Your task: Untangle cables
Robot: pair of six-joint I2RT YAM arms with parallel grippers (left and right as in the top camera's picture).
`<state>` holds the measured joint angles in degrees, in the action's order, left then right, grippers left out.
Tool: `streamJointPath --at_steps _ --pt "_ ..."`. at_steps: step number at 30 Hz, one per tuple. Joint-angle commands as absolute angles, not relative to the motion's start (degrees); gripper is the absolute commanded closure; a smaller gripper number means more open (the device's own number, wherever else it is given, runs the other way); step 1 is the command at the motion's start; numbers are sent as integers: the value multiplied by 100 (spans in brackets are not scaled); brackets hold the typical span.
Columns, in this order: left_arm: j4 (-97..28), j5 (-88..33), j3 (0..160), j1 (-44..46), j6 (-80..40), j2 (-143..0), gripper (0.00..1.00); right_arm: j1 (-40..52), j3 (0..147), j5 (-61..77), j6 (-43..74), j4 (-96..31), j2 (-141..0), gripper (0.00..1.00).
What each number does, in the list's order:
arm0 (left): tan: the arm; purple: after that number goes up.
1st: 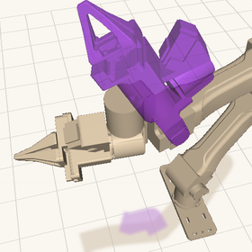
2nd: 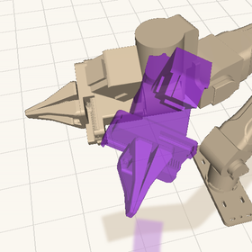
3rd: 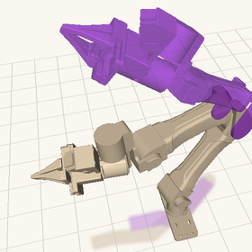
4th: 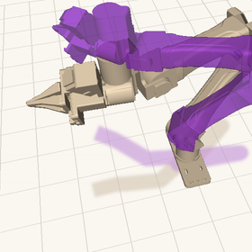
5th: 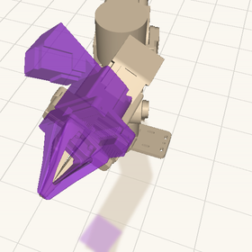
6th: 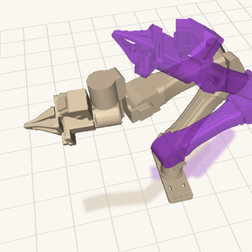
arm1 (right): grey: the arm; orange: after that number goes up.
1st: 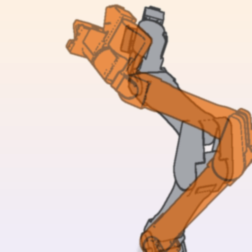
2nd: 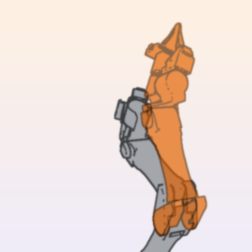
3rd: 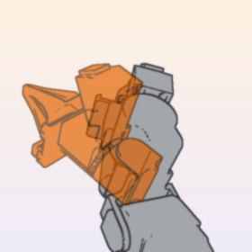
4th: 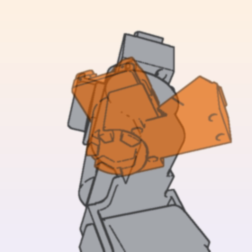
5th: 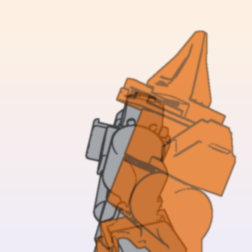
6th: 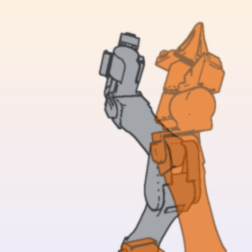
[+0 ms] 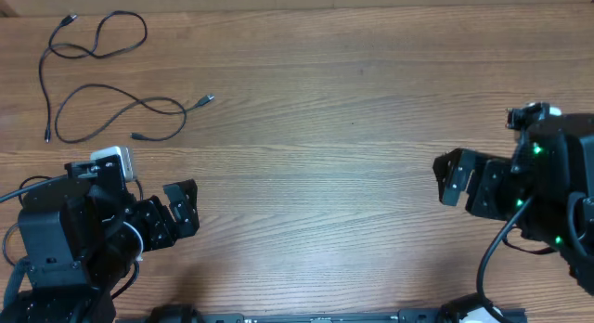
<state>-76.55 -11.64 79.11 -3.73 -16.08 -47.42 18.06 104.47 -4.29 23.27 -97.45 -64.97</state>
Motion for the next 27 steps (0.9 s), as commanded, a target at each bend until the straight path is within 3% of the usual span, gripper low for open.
streamJointPath --at_steps 1,18,27 --pt "-7644 -1203 7889 -333 -1540 -4757 0 1800 10374 -370 2265 -9703 -6425 0" --pt "-7644 -1203 7889 -333 -1540 -4757 0 1800 10372 -180 2263 -9684 -6733 0" --pt "-7644 -1203 7889 -333 -1540 -4757 0 1787 9948 -178 1741 -8903 -6936 0"
